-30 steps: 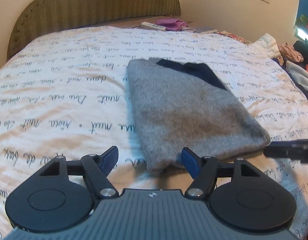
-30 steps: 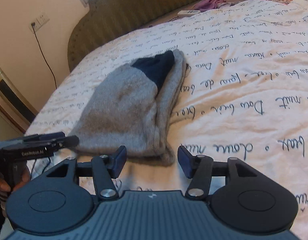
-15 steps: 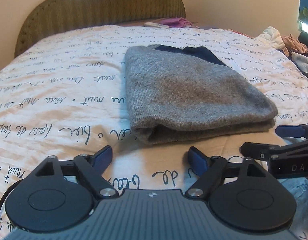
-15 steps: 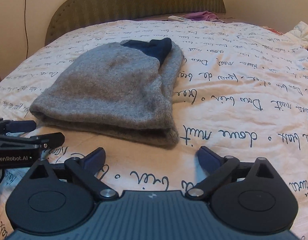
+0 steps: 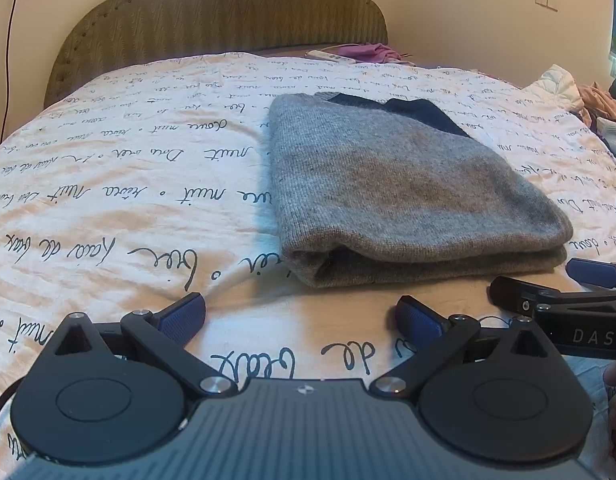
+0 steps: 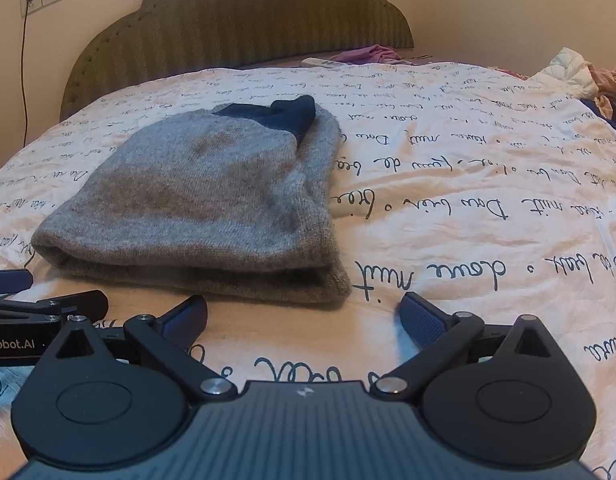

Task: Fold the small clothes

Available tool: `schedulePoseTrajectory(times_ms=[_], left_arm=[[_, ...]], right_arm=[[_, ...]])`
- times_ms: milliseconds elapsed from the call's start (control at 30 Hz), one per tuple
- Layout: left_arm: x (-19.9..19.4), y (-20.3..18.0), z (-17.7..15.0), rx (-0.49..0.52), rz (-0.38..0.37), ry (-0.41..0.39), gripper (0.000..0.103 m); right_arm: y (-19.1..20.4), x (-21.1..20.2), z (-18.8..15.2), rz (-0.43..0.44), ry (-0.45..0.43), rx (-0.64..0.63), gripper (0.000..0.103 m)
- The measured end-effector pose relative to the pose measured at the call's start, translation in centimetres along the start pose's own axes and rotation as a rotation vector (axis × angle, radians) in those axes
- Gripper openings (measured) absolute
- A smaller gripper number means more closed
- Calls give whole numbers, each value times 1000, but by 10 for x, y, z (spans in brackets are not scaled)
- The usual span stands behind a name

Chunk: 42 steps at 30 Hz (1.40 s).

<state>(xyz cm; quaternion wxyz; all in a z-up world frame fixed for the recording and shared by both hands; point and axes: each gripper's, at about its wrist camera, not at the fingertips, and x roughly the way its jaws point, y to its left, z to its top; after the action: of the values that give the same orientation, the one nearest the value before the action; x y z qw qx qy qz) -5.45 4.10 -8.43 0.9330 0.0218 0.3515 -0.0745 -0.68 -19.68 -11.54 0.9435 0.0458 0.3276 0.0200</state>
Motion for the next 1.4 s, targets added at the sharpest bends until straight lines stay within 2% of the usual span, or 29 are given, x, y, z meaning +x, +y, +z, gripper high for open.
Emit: schedulePoseTrajectory(times_ms=[1400], left_arm=[[1,1,1,6,-9,4,103]], right_arm=[[-1,-2,-3,15,-13,5,103]])
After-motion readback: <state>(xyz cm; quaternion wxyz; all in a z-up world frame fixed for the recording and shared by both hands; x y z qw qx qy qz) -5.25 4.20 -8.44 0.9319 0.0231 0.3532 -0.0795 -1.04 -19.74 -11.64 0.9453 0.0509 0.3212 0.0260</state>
